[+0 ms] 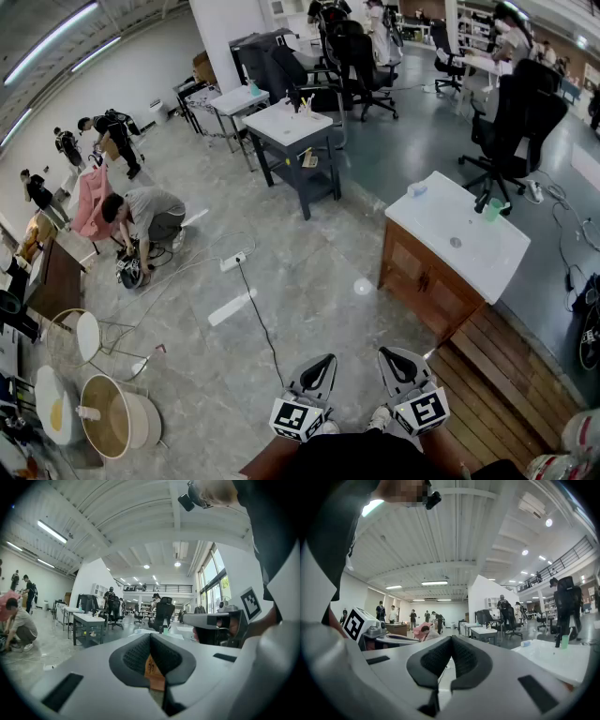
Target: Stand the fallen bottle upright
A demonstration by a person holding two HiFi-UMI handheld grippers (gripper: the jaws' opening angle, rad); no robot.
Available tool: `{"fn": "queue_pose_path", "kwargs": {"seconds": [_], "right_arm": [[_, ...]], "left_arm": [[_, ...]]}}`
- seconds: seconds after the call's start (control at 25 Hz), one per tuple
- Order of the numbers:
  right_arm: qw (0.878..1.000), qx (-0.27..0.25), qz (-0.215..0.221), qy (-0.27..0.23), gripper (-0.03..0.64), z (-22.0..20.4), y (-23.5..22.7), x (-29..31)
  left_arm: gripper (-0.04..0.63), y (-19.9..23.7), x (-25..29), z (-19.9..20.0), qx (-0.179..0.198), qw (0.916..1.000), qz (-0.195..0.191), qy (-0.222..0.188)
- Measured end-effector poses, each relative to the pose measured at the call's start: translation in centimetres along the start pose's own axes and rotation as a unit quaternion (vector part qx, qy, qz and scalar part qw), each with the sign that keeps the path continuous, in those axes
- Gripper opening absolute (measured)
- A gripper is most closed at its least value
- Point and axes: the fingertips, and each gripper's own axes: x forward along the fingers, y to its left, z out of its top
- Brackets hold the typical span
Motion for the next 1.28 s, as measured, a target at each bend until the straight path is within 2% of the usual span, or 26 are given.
{"fn": "queue_pose_path", "kwargs": {"seconds": [0.12, 0.44, 0.52, 0.6, 0.72, 0.92, 0.96, 1.08, 1.28], "right_arm": [[1.000, 0.000, -0.011, 0.008, 0.011, -0.2, -0.7, -0.5], [0.999, 0.018, -0.029, -0.009, 0.011, 0.4, -2.6, -1.0], [0.999, 0.007, -0.031, -0.007, 0.011, 0.7, -3.2, -1.2], [0.999, -0.001, -0.044, -0.001, 0.012, 0.8, -4.2, -1.2], [0.998, 0.013, -0.065, -0.003, 0.014, 0.9, -6.2, -1.5], [0.999, 0.010, -0.047, -0.015, 0.014, 0.8, -9.2, -2.5], [0.999, 0.008, -0.043, -0.015, 0.014, 0.8, -9.8, -2.8], [0.999, 0.001, -0.034, -0.015, 0.014, 1.1, -11.7, -3.6], [0.999, 0.006, -0.035, -0.009, 0.015, 0.5, -14.8, -4.8]], "left_arm": [[0.017, -0.1, 0.1, 0.0, -0.011, 0.9999, 0.001, -0.003], [0.017, -0.4, 1.0, 0.0, -0.008, 0.9998, -0.013, 0.009], [0.017, -0.9, 1.4, -0.1, -0.006, 0.9998, -0.015, 0.011], [0.017, -1.2, 1.9, -0.1, -0.003, 0.9998, -0.016, 0.012], [0.017, -1.7, 3.0, 0.0, 0.008, 0.9998, -0.012, 0.014], [0.018, -3.5, 5.7, 0.1, 0.024, 0.9994, -0.013, 0.020], [0.032, -3.9, 6.3, 0.1, 0.025, 0.9995, -0.010, 0.019], [0.203, -4.8, 8.1, 0.4, 0.028, 0.9995, 0.007, 0.014], [0.328, -4.9, 10.7, 1.2, 0.036, 0.9983, 0.046, -0.002]]}}
